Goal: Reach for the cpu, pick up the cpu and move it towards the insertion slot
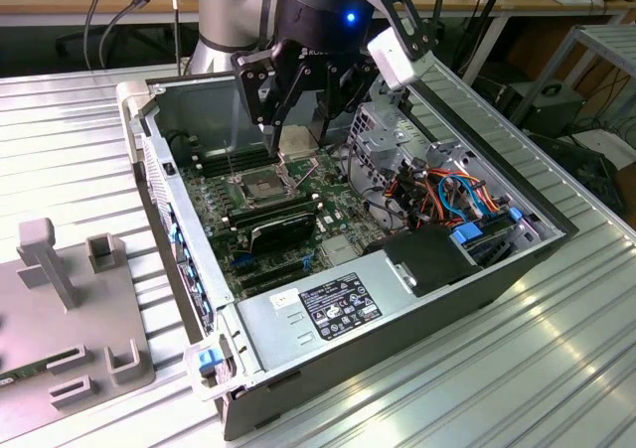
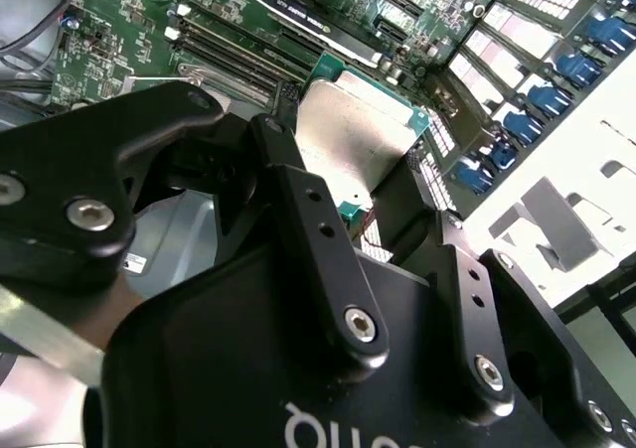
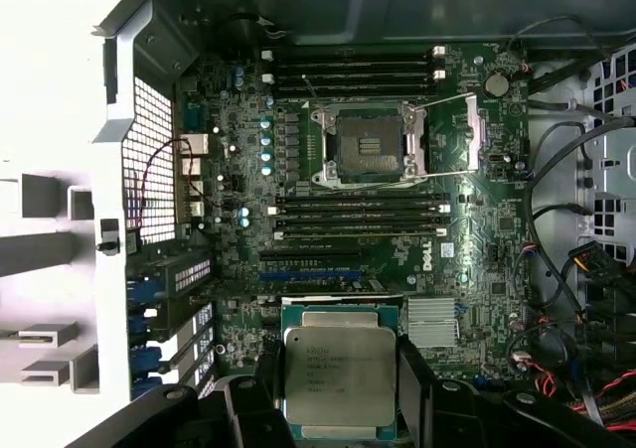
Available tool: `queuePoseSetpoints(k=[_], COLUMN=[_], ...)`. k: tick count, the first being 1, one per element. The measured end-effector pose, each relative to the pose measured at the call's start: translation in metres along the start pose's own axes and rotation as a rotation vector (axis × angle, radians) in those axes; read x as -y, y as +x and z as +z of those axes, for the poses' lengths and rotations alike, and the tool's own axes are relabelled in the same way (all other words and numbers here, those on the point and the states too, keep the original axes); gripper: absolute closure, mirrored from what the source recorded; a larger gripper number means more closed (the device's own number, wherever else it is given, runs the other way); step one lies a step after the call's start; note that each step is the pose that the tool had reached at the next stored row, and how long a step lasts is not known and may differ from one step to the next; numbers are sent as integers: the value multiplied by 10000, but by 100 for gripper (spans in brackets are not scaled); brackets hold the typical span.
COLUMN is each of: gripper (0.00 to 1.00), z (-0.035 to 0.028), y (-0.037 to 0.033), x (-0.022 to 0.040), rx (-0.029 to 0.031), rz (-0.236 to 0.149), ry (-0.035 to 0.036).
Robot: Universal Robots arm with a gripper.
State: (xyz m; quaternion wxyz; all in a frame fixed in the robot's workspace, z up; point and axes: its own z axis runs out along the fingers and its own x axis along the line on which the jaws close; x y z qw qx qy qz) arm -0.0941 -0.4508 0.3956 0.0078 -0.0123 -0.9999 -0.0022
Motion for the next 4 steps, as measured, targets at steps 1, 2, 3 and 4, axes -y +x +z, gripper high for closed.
queuePoseSetpoints(k=[1,2,3,4], gripper=[45,45,45,45], z=[0,0,-1,0], y=[-7,-14,-15,-16], x=[0,0,0,0], rx=[0,0,0,0], rz=[0,0,0,0], ry=[1,1,1,0])
